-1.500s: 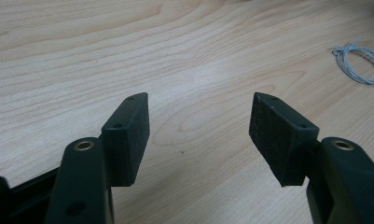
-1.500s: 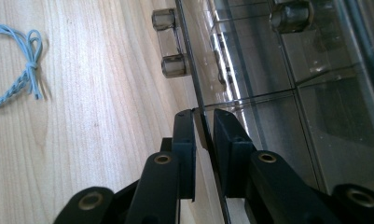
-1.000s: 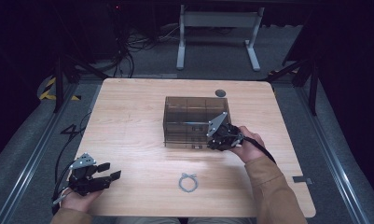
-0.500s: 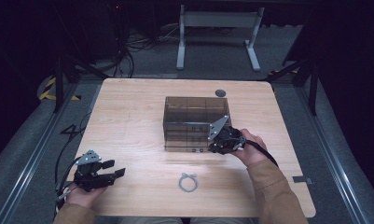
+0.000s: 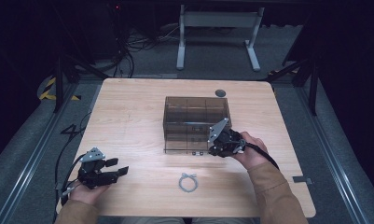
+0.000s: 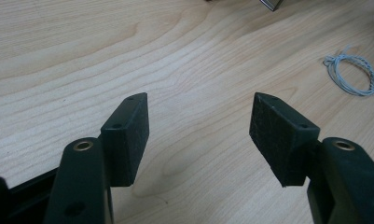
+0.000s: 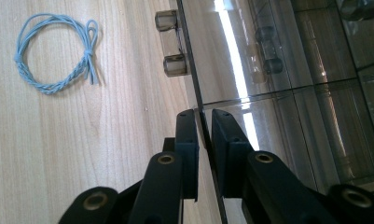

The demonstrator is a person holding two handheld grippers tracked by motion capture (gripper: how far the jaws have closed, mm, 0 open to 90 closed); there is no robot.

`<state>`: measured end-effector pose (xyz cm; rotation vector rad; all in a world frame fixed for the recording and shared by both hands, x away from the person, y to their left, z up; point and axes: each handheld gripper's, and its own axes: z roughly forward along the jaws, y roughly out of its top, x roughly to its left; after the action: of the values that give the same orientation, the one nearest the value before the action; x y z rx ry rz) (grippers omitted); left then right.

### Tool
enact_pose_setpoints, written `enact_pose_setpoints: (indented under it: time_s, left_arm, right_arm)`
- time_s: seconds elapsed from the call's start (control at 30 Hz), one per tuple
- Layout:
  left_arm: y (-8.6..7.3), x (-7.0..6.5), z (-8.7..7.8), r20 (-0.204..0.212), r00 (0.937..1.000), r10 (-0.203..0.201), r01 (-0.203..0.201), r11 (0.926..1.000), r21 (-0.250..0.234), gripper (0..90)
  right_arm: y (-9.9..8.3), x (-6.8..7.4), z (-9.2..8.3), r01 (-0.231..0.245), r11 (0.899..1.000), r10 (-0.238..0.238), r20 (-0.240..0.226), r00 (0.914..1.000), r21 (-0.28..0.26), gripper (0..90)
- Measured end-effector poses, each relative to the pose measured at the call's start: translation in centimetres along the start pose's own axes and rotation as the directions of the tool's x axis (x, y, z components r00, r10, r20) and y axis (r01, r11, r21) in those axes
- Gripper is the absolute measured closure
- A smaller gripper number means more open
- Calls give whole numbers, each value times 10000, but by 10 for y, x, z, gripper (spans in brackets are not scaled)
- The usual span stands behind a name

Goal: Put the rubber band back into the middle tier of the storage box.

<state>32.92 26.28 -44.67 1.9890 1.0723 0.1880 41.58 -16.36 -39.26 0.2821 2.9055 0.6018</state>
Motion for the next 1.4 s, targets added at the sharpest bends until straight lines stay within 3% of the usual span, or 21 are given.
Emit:
enact_pose_setpoints:
  time_s: [0.97, 1.4]
  left_arm:
    - [9, -1, 10, 253, 9995, 170, -172, 9998, 85, 385]
    - [9, -1, 11, 266, 9995, 156, -158, 9998, 77, 385]
  right_arm:
    - [0, 14, 0, -99, 9996, 105, -216, 9997, 282, 827]
    - [0, 16, -5, -75, 9999, 75, 38, 10000, 76, 812]
